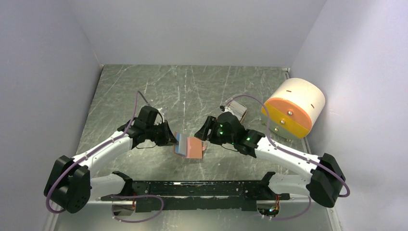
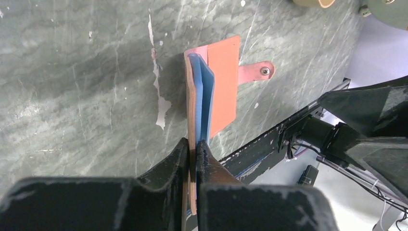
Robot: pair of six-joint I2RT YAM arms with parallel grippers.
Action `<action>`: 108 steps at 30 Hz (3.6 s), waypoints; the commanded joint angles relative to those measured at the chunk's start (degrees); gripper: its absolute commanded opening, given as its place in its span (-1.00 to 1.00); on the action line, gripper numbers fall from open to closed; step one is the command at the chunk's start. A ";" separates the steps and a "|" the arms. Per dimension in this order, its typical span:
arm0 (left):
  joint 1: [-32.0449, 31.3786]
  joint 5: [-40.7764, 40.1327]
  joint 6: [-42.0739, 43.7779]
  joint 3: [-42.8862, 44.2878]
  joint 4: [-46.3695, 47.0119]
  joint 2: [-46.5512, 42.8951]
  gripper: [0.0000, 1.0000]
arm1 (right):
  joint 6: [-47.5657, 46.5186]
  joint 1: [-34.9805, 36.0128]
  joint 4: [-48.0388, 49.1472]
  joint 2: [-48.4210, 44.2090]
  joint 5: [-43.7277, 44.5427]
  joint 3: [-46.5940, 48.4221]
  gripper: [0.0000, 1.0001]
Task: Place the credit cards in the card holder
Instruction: Open the card holder at the center of the board.
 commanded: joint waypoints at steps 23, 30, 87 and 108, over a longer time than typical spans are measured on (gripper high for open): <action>-0.45 2.08 2.79 2.95 -2.53 1.17 -0.82 | 3.58 3.84 7.60 27.58 -1.43 12.92 0.36; -0.51 1.21 2.26 2.00 -1.91 1.37 -0.82 | 3.05 4.12 5.55 30.05 0.09 11.75 0.28; -4.08 -15.36 -3.74 -7.52 12.68 -7.23 -0.82 | 0.58 4.83 7.72 28.48 -0.29 12.19 -0.67; 1.41 -0.03 -6.35 -15.08 20.37 -3.17 -0.25 | -8.46 4.69 10.79 25.12 5.13 -1.78 -0.74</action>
